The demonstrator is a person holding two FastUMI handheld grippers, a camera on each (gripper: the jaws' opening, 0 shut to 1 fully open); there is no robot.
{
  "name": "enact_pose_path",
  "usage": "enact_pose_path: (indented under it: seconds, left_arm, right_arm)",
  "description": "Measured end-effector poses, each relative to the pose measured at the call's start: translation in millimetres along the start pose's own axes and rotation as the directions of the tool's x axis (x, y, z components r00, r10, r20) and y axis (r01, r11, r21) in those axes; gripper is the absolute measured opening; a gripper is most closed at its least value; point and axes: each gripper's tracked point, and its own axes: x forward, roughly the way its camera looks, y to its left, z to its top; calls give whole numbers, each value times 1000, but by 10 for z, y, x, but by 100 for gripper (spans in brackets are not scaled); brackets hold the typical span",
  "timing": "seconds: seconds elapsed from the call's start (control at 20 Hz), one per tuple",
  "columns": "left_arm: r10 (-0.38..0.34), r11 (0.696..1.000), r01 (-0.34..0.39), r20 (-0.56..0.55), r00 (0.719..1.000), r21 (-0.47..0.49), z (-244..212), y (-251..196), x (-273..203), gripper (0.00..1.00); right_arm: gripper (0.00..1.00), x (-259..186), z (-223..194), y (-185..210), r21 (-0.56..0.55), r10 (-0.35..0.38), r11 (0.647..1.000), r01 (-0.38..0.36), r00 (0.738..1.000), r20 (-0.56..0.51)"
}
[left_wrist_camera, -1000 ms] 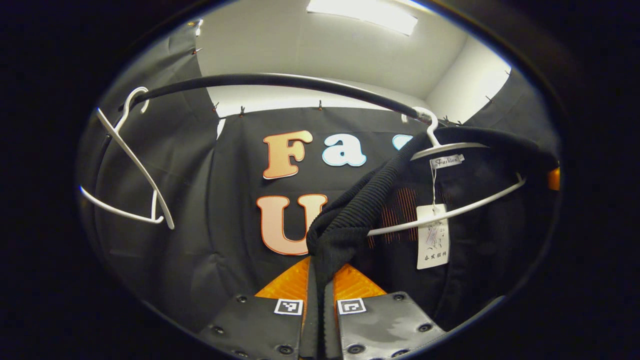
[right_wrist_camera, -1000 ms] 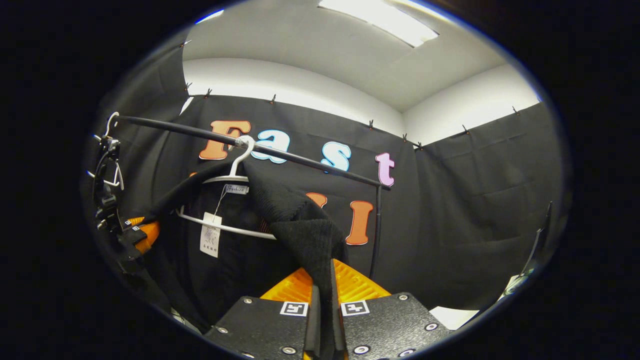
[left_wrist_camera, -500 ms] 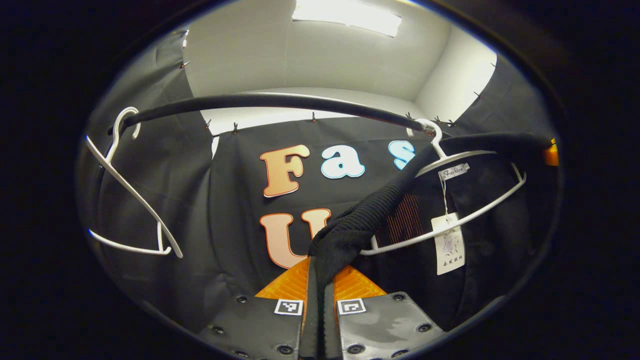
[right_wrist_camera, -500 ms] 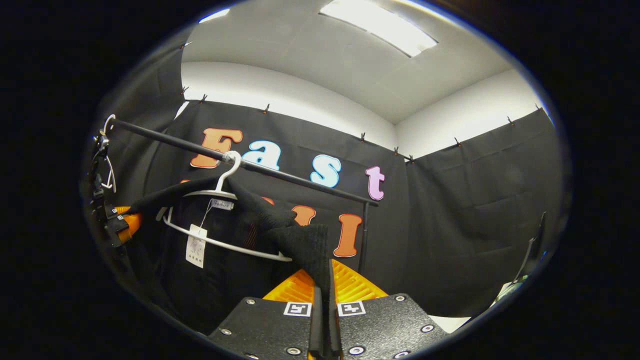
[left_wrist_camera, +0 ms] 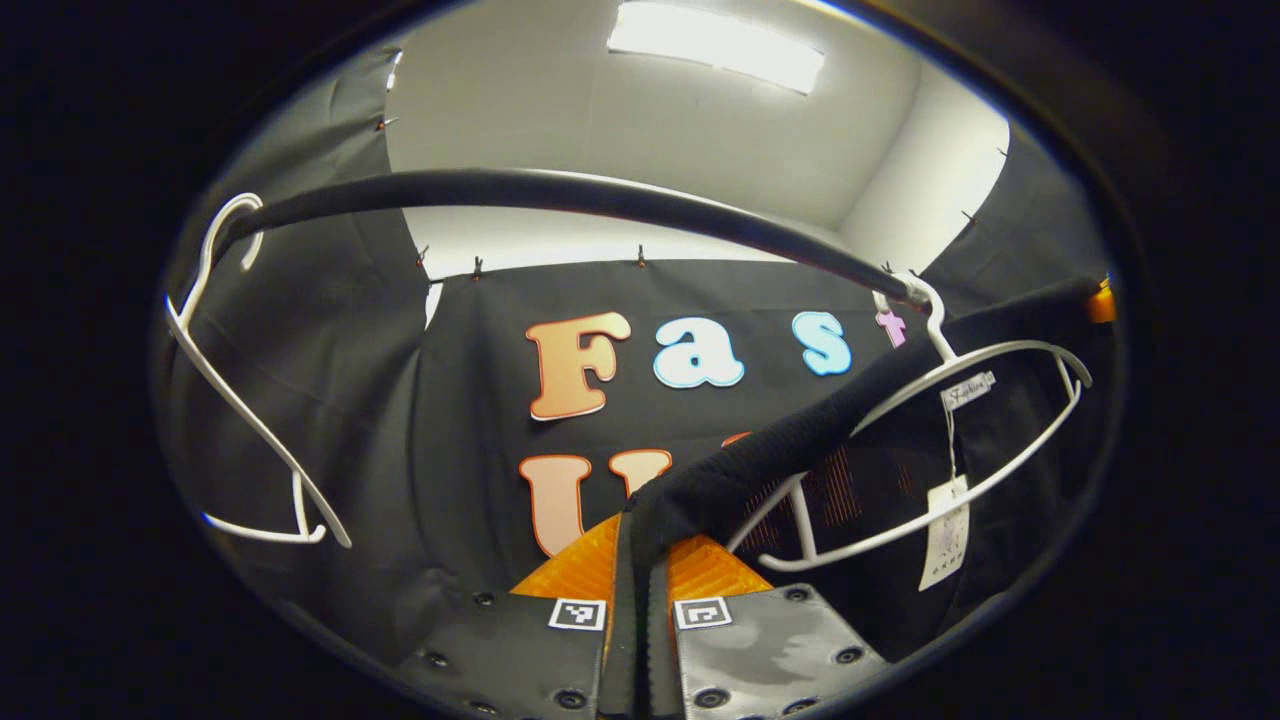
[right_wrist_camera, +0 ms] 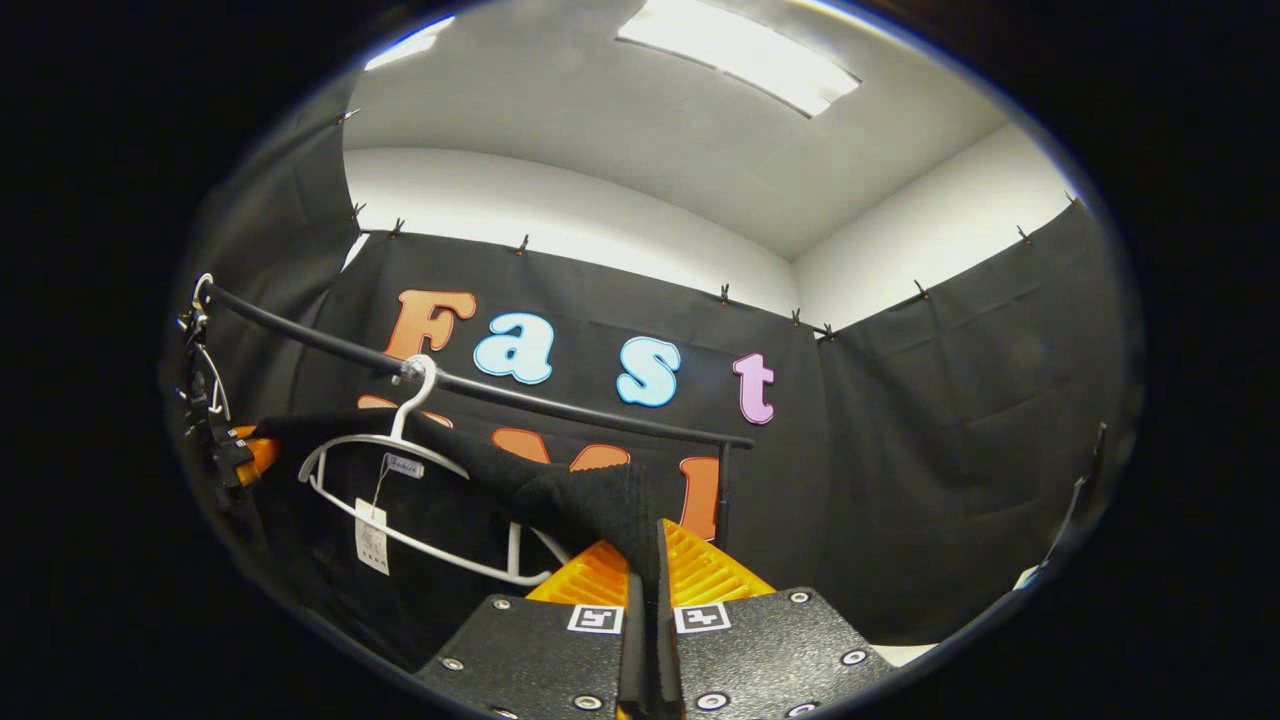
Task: Grasp the clothes on the hanger with both hands and then place them into the laundry hamper below.
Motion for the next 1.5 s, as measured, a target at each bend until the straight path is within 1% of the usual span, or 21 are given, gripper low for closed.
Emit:
enact_pose_path:
  seconds: [0.2,0.3,0.45,0.6,0.75,0.85,0.95,1.05,1.3,1.5]
  left_arm:
    - [1,999,-2,-19,1000,-34,-83,-17,236,11]
    - [6,999,-7,-17,1000,-38,-128,-80,351,11]
    - [24,999,-24,5,1000,-42,-161,-28,462,11]
    - [13,994,-12,6,1000,-105,-215,-71,562,11]
    - [21,993,-22,-5,1000,-113,-361,-59,657,11]
    - [26,990,-28,-20,999,-137,-494,-62,687,11]
    - [38,985,-44,-39,999,-165,-610,-18,670,11]
    - [41,985,-49,-50,998,-166,-682,-11,612,11]
    - [33,985,-46,-85,996,-164,-887,-2,511,11]
    - [26,987,-47,-138,990,-154,-1143,-14,263,11]
  right_arm:
    - [5,296,-31,-32,52,38,998,-37,999,-5]
    - [4,414,-144,-47,81,52,995,-50,998,-25]
    - [5,507,-289,-61,151,78,986,-70,996,-48]
    - [4,586,-394,-50,148,96,985,-89,995,-36]
    - [4,636,-554,-37,164,106,982,-97,993,-47]
    - [4,698,-657,11,187,118,977,-105,991,-60]
    - [4,694,-760,61,196,131,974,-118,990,-58]
    - [4,669,-855,90,209,134,971,-117,989,-65]
    - [4,532,-1101,120,246,127,964,-98,986,-108]
    - [4,293,-1348,154,257,114,964,-71,981,-154]
